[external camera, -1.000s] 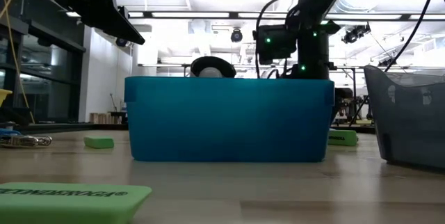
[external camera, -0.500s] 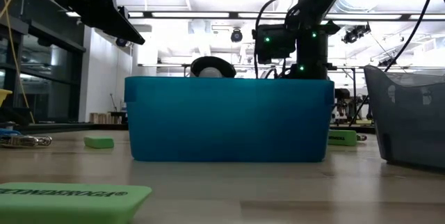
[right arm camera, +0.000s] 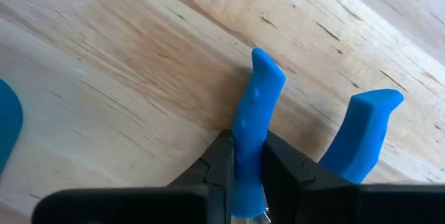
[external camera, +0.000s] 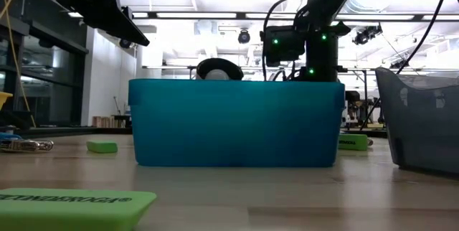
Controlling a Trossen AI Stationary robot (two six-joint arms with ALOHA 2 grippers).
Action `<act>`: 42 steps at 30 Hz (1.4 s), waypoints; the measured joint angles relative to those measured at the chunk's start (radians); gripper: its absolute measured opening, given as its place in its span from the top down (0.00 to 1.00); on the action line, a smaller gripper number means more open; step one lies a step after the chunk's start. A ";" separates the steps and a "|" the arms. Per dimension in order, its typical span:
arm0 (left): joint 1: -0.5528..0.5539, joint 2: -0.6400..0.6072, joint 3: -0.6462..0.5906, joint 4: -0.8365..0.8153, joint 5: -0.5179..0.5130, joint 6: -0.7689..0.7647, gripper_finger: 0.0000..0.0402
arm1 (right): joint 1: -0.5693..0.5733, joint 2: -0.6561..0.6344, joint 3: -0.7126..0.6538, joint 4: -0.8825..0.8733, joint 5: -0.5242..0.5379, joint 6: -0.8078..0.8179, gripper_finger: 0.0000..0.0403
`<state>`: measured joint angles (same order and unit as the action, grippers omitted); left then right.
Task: Pick & Place School Supplies
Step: Put the blue hole puncher into the black bin
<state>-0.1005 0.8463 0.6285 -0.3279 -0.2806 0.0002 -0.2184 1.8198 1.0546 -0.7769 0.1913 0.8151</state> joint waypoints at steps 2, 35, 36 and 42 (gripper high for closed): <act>0.000 0.000 0.000 0.000 0.000 0.000 0.69 | 0.000 0.000 0.000 0.000 0.000 -0.001 0.88; 0.000 0.000 0.000 0.001 0.000 0.000 0.69 | 0.477 -0.253 0.262 -0.372 -0.068 0.459 0.90; 0.000 0.000 0.000 0.001 0.000 0.000 0.69 | 0.505 -0.253 0.262 -0.370 -0.068 0.489 0.90; 0.000 0.000 0.000 0.000 0.000 0.000 0.69 | 0.649 -0.245 0.262 -0.325 -0.063 0.653 0.91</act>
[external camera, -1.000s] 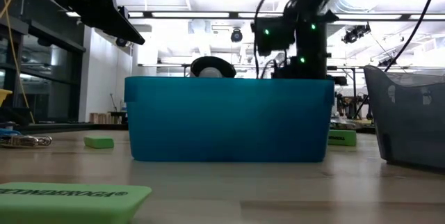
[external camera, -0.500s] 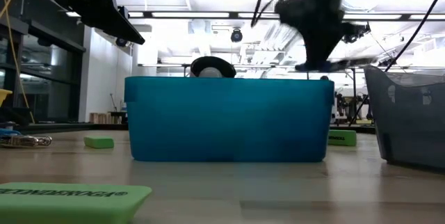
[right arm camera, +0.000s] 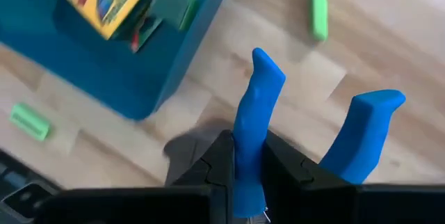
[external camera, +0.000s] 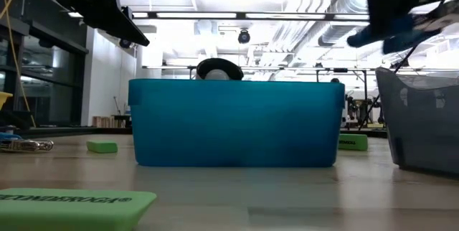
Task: Pick & Place School Supplies
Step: Put the blue hole puncher into the black bin
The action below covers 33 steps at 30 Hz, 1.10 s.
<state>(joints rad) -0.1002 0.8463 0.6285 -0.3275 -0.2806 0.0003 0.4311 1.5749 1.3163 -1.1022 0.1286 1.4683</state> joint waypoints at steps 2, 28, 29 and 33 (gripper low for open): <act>0.000 0.000 0.000 0.000 0.000 0.000 0.69 | 0.042 0.000 0.000 0.013 0.003 0.047 0.91; 0.000 0.000 0.000 0.000 0.000 0.000 0.69 | 0.306 0.213 0.000 0.202 0.054 0.267 0.91; 0.000 0.000 0.000 0.000 0.000 0.000 0.69 | 0.303 0.221 0.000 0.202 0.054 0.267 0.91; 0.000 0.000 0.000 0.000 0.000 0.000 0.69 | 0.295 0.250 0.000 0.203 0.046 0.276 0.91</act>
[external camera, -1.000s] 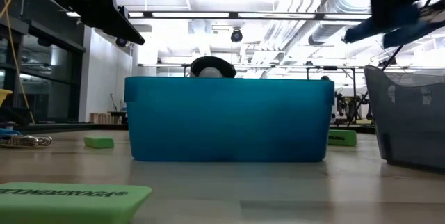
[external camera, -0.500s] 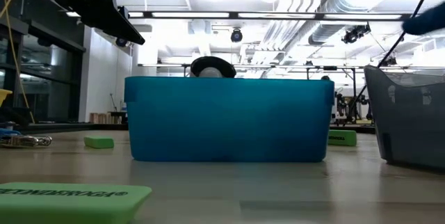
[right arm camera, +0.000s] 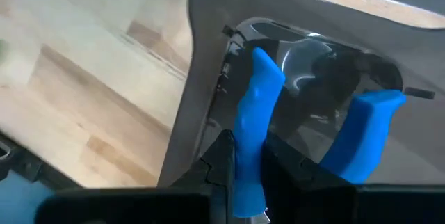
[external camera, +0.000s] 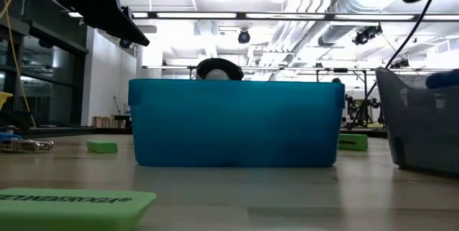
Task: Pick & Place School Supplies
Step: Put the blue hole puncher into the black bin
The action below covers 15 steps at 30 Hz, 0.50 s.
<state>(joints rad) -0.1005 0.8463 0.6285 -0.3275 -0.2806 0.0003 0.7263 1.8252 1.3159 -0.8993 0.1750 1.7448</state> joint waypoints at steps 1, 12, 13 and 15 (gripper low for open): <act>0.000 0.000 0.000 0.000 0.000 0.000 0.69 | -0.002 0.007 0.000 0.000 -0.002 0.008 0.91; 0.000 0.000 0.000 0.000 0.000 0.000 0.69 | -0.027 0.034 -0.054 0.094 -0.061 0.039 0.90; 0.000 0.000 0.000 0.000 0.000 0.000 0.69 | -0.027 0.034 -0.061 0.106 -0.072 0.039 0.89; 0.000 0.000 0.000 0.000 0.000 0.000 0.69 | -0.028 0.034 -0.073 0.125 -0.081 0.040 0.88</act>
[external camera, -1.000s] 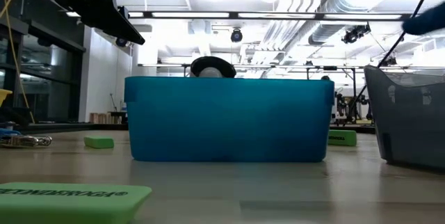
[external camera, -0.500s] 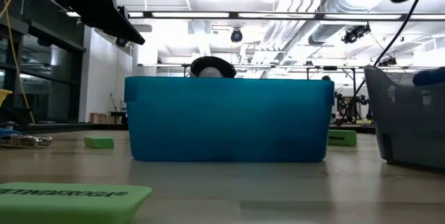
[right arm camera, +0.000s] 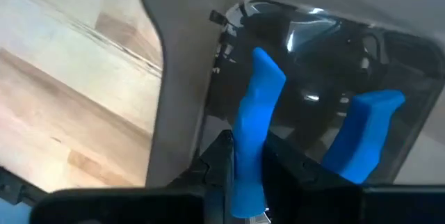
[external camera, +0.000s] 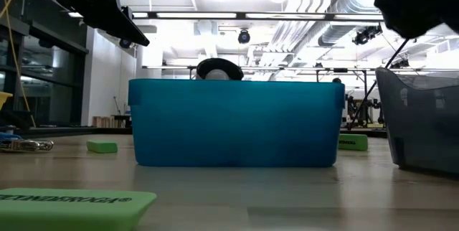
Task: Pick & Place School Supplies
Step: Put the blue hole puncher into the black bin
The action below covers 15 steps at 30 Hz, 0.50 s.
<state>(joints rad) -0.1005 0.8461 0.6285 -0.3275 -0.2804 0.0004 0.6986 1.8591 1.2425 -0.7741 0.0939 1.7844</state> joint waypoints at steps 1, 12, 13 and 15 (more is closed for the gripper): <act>0.000 0.000 0.000 0.000 0.000 0.000 0.69 | -0.001 0.000 -0.004 0.003 -0.001 0.001 0.87; 0.000 0.000 0.000 0.000 0.000 0.000 0.69 | -0.006 0.000 -0.011 0.000 0.000 -0.007 0.69; 0.000 0.000 0.000 0.000 0.000 0.000 0.69 | -0.006 0.000 -0.011 0.000 0.000 -0.008 0.68; 0.000 0.000 0.000 0.000 0.000 0.000 0.69 | -0.006 0.000 -0.011 0.000 0.000 -0.008 0.68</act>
<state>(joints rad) -0.1005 0.8462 0.6285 -0.3272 -0.2805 0.0005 0.6930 1.8587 1.2312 -0.7742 0.0937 1.7763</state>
